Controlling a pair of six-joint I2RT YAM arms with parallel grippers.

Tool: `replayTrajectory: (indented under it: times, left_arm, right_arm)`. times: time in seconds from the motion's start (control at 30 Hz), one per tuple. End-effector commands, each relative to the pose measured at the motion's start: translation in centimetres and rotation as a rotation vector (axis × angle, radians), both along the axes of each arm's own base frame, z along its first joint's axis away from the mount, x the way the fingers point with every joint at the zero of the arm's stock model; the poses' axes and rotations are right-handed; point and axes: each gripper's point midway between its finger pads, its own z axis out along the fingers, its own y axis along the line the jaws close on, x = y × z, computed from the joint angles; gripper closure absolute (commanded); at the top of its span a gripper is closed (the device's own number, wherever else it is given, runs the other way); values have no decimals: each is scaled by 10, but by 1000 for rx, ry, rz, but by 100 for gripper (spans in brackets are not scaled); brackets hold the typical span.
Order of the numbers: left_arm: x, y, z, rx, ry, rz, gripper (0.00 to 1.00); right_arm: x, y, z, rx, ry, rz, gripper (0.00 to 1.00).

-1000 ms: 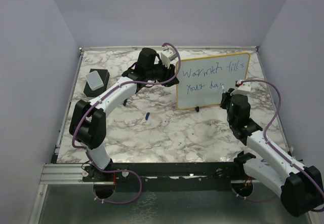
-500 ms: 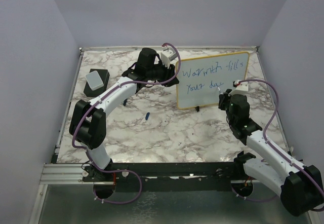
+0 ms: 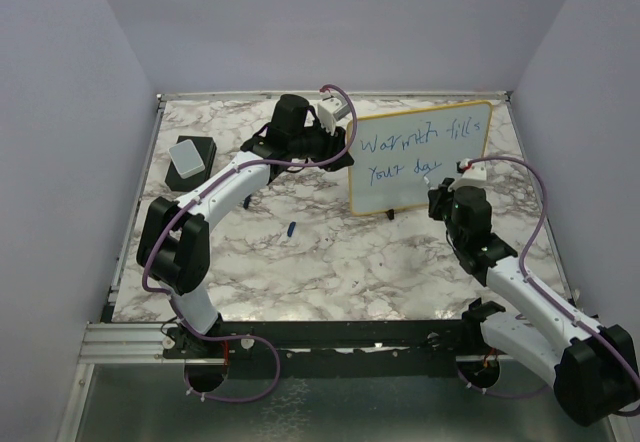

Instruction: Write a sentence on the whiteboard

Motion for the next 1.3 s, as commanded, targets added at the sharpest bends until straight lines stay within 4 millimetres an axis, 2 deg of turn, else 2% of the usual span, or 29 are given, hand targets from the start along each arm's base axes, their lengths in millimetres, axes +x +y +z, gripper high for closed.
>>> replayTrajectory:
  times: [0.0,0.2,0.3,0.43,0.53,0.73,1.27]
  left_arm:
    - [-5,-4,25,-42,-51,-26,64]
    - [-5,-4,26,-42,-52,-23,63]
    - [-5,-4,27,-44,-53,-24,56]
    - [-5,-3,28,-45,-57,-21,53]
    - [-5,-3,29,-46,-60,-22,53]
    - [-6,-3,30,-47,-61,-22,52]
    - [-5,-3,29,-45,-62,-20,52]
  right_arm:
    - [-6,4,0,18,17,29,99]
    - [-10,-8,31,23,-36,-28,99]
    - [-13,-22,38,-31,-4,-87,99]
    - [-13,-37,46,-49,16,-181,99]
    - [-15,-45,44,-60,30,-233,99]
    - [-14,-49,35,-65,39,-252,99]
    - [4,-42,33,-20,-40,-174,99]
